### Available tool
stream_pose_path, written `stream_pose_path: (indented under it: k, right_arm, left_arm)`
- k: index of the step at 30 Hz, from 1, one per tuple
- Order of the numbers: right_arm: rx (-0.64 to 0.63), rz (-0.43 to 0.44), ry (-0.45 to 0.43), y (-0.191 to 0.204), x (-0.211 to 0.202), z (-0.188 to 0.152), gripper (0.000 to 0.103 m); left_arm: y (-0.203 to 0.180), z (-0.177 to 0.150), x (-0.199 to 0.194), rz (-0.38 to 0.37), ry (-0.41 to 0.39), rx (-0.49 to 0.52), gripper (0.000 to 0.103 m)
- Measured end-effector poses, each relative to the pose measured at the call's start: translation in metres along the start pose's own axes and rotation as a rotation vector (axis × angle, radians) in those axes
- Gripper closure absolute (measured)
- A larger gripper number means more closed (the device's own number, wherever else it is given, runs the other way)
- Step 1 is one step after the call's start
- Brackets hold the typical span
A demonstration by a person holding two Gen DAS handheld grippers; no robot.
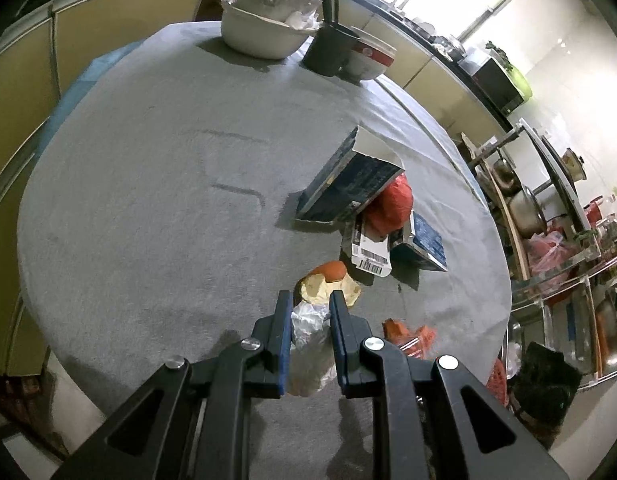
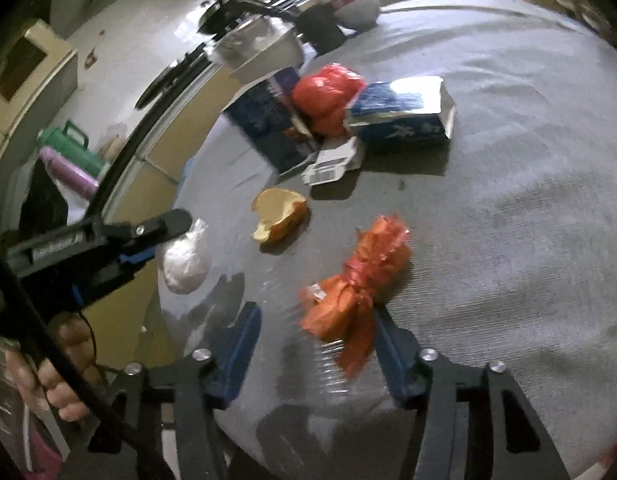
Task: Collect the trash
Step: 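Grasp the clear plastic container with the right tool while the left tool holds the tissue, then drop the tissue and clear container into the red basket with both tools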
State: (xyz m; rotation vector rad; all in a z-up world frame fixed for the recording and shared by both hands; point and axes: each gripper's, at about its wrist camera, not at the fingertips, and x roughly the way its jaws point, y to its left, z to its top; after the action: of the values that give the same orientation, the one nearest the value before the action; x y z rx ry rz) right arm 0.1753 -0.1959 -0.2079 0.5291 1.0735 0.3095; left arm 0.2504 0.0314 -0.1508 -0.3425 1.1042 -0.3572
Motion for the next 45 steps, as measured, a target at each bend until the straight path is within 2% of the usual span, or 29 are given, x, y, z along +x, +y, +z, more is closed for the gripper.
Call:
stream_pose_path:
  k: [6,7,8,12,14,20,23,27,32,34,39,45]
  right_arm:
    - [-0.082,-0.013,0.004,0.016,0.004,-0.013,0.045]
    - [-0.088,-0.016,-0.006,0.017,0.004,-0.014,0.05]
    - [-0.093,-0.009,-0.007,0.018,0.004,-0.014,0.062]
    - [-0.063,0.048,0.005,0.013,0.002,-0.01,0.072]
    - [-0.006,0.093,0.01,0.007,0.001,-0.005,0.079]
    - [0.155,0.252,-0.002,-0.016,-0.004,0.004,0.079]
    - [0.223,0.418,-0.03,-0.026,-0.016,0.008,0.079]
    - [0.292,0.573,-0.075,-0.039,-0.029,0.015,0.079]
    - [0.347,0.677,-0.125,-0.053,-0.045,0.021,0.079]
    - [0.335,0.676,-0.164,-0.054,-0.056,0.025,0.079]
    - [0.267,0.602,-0.246,-0.06,-0.091,0.026,0.079]
    - [0.204,0.394,-0.329,-0.086,-0.148,0.009,0.079]
  left_arm:
    - [0.004,-0.002,-0.001,0.004,-0.002,-0.01,0.084]
    - [0.004,-0.003,-0.001,0.004,0.0,-0.011,0.084]
    - [0.004,-0.003,-0.001,0.006,0.002,-0.011,0.084]
    - [0.004,-0.004,-0.001,0.006,0.002,-0.014,0.084]
    - [0.003,-0.004,-0.002,0.01,-0.002,-0.01,0.084]
    - [-0.002,-0.005,-0.006,0.01,-0.005,0.0,0.084]
    - [-0.008,-0.006,-0.006,0.008,-0.001,0.012,0.084]
    - [-0.016,-0.007,-0.005,0.011,0.0,0.024,0.084]
    - [-0.026,-0.008,-0.007,0.015,-0.003,0.039,0.084]
    - [-0.031,-0.009,-0.01,0.015,-0.01,0.05,0.084]
    - [-0.052,-0.009,-0.019,0.004,-0.024,0.092,0.084]
    - [-0.112,-0.017,-0.02,-0.03,-0.016,0.226,0.084]
